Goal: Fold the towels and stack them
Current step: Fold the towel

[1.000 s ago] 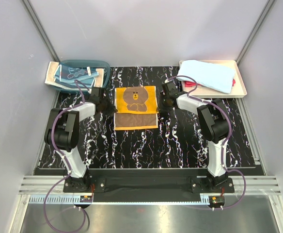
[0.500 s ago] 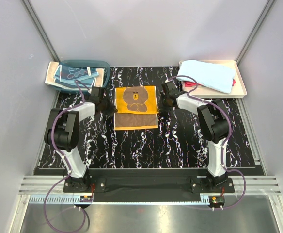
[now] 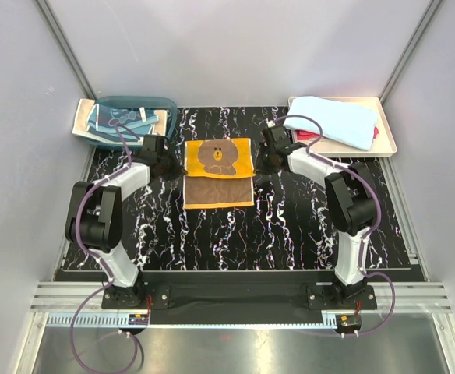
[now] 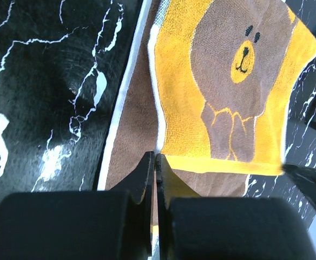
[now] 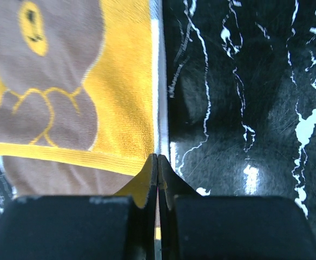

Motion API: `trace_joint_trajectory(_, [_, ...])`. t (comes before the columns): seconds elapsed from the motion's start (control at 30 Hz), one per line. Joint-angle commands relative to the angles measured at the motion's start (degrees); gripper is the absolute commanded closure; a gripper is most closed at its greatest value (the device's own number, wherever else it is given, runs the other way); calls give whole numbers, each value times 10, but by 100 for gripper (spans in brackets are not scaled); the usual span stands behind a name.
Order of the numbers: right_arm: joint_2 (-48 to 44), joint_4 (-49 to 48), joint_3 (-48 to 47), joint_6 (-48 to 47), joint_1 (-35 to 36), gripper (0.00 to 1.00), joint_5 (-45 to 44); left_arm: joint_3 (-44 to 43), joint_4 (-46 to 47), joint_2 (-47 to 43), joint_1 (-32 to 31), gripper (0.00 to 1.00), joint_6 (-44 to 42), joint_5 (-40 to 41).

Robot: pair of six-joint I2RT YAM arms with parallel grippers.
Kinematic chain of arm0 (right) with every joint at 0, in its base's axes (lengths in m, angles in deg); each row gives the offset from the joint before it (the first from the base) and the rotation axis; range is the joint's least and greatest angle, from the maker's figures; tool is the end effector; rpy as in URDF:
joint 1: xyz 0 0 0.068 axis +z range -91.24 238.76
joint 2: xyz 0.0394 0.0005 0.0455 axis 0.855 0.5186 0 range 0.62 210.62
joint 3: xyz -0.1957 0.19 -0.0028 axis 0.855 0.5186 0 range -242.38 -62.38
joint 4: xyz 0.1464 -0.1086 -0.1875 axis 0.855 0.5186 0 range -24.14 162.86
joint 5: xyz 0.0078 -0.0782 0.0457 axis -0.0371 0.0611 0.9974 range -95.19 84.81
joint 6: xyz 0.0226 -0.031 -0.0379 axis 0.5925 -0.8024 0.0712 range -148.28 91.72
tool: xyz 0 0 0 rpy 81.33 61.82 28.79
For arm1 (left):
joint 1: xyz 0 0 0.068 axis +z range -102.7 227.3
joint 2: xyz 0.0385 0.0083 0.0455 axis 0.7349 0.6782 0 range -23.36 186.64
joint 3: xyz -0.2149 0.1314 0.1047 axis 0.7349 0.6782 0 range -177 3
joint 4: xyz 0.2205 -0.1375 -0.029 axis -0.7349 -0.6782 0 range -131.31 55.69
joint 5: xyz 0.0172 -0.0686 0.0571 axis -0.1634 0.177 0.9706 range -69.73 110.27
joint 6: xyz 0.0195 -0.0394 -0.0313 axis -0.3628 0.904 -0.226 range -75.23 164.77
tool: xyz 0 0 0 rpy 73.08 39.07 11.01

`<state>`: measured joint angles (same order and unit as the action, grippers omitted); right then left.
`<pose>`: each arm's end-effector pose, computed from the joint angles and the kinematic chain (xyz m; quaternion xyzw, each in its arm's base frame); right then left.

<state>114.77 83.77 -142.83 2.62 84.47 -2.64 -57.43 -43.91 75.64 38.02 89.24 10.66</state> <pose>0.3896 0.1895 0.1824 0.0354 0.9435 0.1744 0.2794 0.3573 -0.0644 0.1870 -0.2529 0.8963 -0.2306 0.2819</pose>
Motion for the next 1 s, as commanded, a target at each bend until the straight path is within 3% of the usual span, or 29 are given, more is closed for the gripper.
trace_joint_trajectory(0.0, [-50,-4,4,10,-1,100,0,-14,-8,-39,-1,100,-10,20])
trace_joint_trajectory(0.97, [-141,-21,100,37,41,100,-9,121,15,-155,-18,100,-5,29])
